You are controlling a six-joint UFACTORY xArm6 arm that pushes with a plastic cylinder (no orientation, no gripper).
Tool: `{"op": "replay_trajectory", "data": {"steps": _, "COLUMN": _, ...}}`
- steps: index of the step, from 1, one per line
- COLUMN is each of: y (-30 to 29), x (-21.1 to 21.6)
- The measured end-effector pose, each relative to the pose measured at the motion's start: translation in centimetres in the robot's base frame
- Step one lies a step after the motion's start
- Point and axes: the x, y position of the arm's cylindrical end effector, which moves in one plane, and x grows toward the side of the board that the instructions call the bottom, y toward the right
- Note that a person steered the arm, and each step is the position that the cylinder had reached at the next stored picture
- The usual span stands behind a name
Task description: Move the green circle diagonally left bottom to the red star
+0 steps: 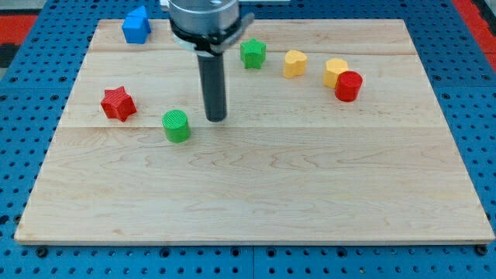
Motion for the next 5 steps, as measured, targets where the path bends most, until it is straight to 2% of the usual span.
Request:
{"op": "replay_trajectory", "data": {"steps": 2, "y": -8.8, "x": 5.8}}
{"op": "replay_trajectory", "data": {"steps": 3, "y": -8.5, "x": 5.6}}
{"op": "replay_trajectory", "data": {"steps": 5, "y": 7.0, "x": -3.7}}
